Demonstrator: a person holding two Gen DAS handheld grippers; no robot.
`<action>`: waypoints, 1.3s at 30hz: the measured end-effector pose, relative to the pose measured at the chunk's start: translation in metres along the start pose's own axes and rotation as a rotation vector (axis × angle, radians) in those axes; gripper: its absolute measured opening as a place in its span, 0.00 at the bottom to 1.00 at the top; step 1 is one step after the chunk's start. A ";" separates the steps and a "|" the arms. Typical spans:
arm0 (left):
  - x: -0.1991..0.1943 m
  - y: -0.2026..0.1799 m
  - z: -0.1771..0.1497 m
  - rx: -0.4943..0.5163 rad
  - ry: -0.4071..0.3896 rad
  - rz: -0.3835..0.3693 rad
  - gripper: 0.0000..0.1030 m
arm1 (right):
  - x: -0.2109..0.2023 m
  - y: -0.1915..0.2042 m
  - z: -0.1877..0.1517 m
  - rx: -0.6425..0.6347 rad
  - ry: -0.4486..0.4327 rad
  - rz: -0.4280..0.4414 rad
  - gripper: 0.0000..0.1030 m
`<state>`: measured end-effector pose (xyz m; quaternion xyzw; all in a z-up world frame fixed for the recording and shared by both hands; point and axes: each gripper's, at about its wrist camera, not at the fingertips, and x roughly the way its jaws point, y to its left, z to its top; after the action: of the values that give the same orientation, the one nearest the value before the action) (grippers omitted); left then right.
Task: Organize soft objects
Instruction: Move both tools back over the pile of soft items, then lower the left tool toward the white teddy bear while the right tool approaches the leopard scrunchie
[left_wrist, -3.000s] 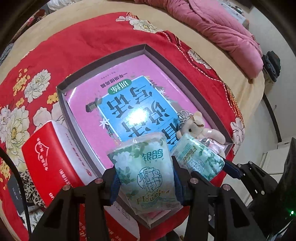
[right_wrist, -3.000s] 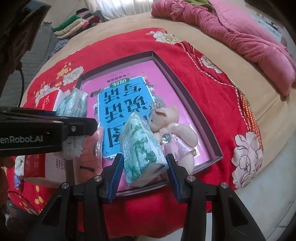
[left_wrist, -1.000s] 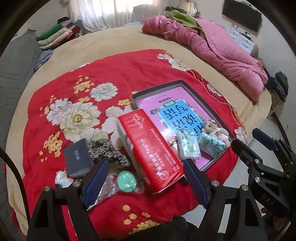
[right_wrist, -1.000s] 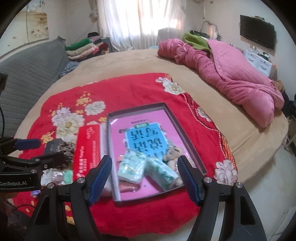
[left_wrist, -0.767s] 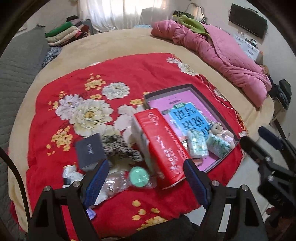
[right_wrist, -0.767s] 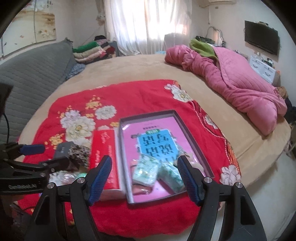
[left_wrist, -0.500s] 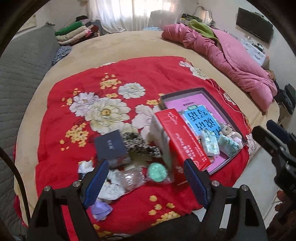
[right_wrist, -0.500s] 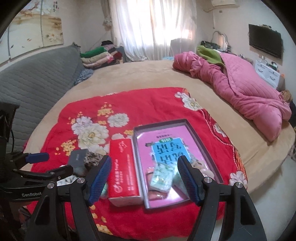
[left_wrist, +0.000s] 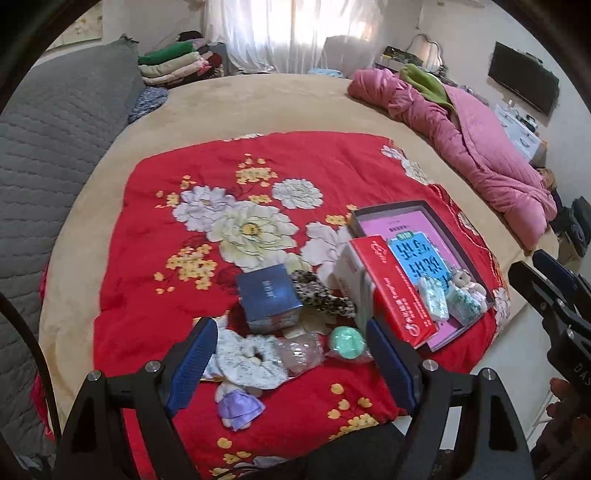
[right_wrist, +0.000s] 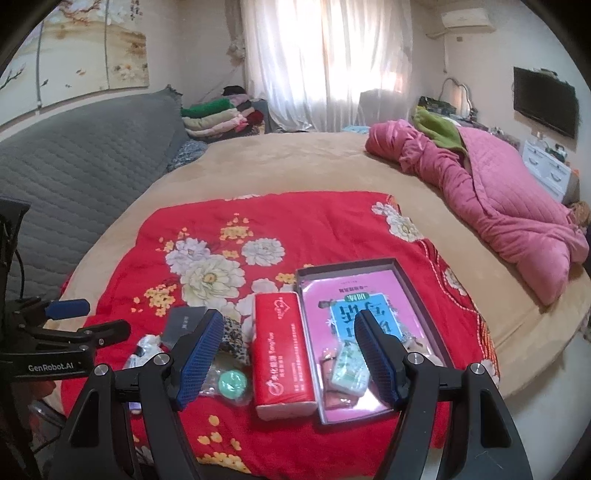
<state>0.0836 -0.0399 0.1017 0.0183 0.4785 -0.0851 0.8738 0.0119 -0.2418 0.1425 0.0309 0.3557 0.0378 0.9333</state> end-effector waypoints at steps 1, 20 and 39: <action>-0.002 0.004 -0.001 -0.003 -0.003 0.001 0.80 | -0.001 0.002 0.001 -0.003 -0.002 0.000 0.72; -0.027 0.075 -0.012 -0.076 -0.008 0.069 0.80 | 0.001 0.047 0.025 -0.082 -0.025 0.069 0.73; 0.043 0.116 -0.061 -0.194 0.173 -0.025 0.80 | 0.048 0.064 -0.008 -0.147 0.088 0.087 0.73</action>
<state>0.0749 0.0753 0.0274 -0.0652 0.5581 -0.0473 0.8259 0.0393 -0.1739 0.1095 -0.0236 0.3911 0.1057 0.9139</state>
